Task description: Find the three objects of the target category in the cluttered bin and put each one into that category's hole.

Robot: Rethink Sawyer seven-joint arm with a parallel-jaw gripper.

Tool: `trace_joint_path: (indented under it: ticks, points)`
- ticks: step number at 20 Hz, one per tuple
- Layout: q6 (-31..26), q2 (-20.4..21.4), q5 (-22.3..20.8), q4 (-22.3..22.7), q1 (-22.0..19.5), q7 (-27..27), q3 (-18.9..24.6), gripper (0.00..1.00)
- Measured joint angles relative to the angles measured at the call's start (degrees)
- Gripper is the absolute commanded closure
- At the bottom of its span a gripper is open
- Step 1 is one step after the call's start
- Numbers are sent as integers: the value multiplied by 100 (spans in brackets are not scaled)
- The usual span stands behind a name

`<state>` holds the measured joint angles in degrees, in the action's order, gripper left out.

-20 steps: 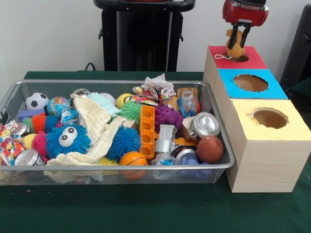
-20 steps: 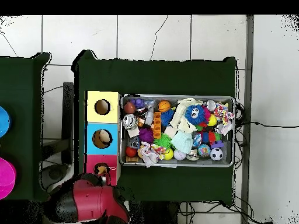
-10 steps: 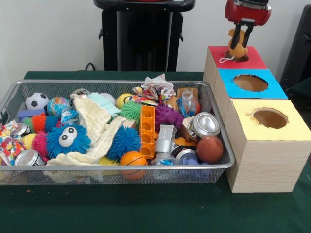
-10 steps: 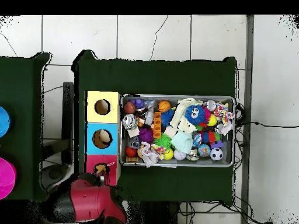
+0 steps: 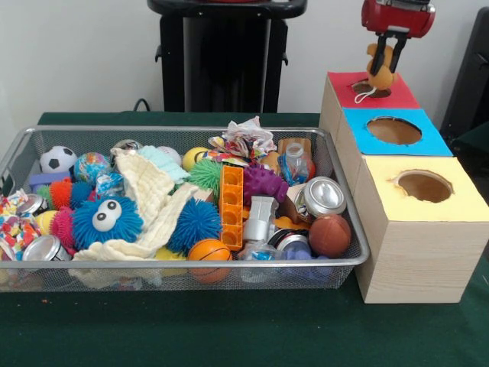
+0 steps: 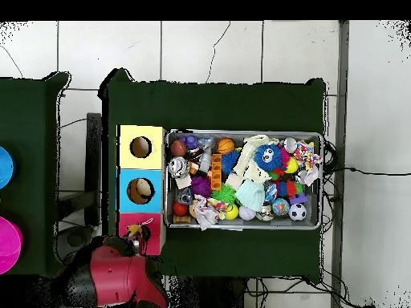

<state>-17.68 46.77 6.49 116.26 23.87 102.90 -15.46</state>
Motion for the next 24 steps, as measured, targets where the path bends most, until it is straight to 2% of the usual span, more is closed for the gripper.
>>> trace_joint_path:
  ticks: [24]
  points:
    - [0,0,60,-18,139,0,-219,100]
